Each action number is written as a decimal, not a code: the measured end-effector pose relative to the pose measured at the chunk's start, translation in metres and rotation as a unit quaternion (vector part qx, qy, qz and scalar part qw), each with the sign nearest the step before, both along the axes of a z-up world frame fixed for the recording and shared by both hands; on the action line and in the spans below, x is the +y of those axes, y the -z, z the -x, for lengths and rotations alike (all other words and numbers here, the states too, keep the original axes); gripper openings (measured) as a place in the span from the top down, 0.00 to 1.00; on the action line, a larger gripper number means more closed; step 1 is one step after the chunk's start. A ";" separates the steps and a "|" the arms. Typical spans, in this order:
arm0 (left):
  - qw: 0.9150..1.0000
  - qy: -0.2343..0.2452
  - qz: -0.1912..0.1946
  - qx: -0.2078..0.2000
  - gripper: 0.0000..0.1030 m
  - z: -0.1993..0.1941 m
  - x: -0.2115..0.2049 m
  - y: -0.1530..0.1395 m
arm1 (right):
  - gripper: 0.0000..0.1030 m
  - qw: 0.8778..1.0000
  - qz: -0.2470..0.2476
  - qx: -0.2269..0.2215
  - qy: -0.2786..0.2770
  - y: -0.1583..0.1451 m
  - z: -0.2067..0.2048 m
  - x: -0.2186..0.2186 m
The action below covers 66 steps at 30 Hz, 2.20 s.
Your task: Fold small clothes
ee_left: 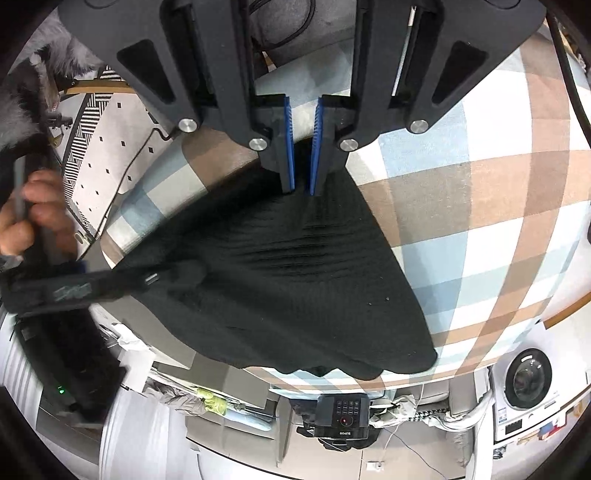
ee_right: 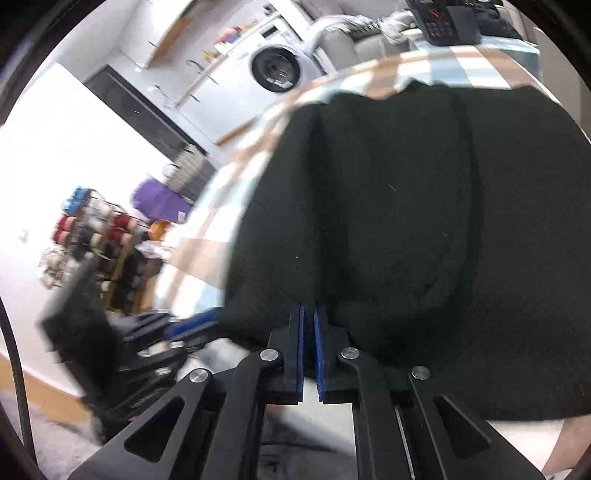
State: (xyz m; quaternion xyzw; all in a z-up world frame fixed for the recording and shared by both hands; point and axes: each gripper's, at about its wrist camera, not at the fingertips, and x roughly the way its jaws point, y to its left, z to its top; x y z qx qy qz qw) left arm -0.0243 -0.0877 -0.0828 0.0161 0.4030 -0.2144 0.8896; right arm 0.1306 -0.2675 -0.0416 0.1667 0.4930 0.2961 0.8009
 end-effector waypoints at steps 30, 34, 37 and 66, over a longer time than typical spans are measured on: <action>0.994 -0.045 0.096 0.025 0.50 -0.024 0.021 -0.024 | 0.95 0.993 0.021 -0.006 0.113 -0.011 -0.011 -0.060; 0.993 -0.052 0.101 0.031 0.50 -0.036 0.021 -0.021 | 0.96 0.986 0.057 -0.015 0.157 -0.021 0.006 -0.096; 0.991 -0.068 0.108 0.050 0.50 -0.052 0.021 -0.011 | 0.95 0.979 0.085 0.037 0.184 0.018 0.005 -0.113; 0.982 -0.133 0.119 0.066 0.83 -0.157 0.008 0.021 | 0.74 0.963 0.136 -0.020 0.233 0.028 -0.005 -0.147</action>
